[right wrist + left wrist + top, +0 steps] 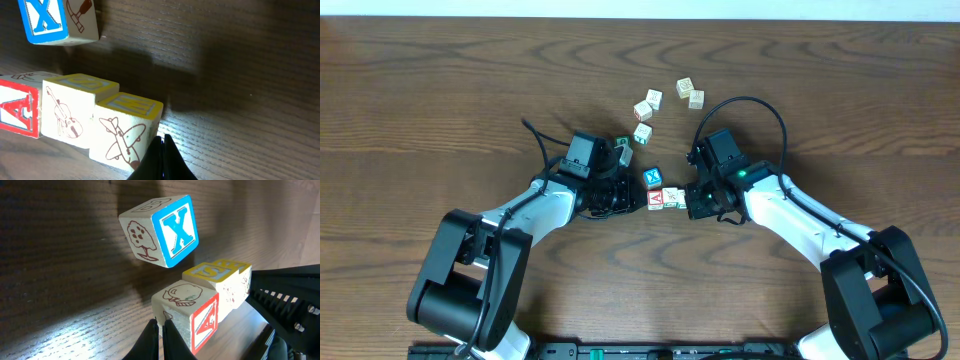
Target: Lift 3 blocks
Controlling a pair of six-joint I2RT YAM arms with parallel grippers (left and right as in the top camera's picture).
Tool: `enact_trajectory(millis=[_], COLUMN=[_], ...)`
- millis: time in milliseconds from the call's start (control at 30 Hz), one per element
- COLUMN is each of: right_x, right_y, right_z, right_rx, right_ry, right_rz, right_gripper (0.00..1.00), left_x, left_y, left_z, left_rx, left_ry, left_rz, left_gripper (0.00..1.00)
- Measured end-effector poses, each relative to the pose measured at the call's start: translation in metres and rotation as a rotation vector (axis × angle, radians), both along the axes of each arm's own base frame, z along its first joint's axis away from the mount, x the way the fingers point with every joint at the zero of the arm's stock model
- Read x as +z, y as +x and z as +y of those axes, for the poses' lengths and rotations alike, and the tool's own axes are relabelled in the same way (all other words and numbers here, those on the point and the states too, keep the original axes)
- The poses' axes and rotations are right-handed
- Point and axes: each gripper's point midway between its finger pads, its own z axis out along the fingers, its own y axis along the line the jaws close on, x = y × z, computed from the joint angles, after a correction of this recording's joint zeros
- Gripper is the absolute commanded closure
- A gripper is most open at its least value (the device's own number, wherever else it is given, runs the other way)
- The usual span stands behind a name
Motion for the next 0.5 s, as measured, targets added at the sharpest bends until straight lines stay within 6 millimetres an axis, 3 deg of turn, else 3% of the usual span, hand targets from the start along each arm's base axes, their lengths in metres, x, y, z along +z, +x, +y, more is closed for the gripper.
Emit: enact_trajectory(millis=[500], right_x=[0.0084], right_y=[0.0009], right_z=[-0.0001], right_rx=[0.000], right_ry=[0.007], right_rz=[-0.019], right_gripper=[0.99], left_x=[0.0004], left_y=[-0.0001], left_z=[-0.0002], left_rx=[-0.001], left_ry=[-0.003], left_rz=[0.001], left_gripper=[0.93])
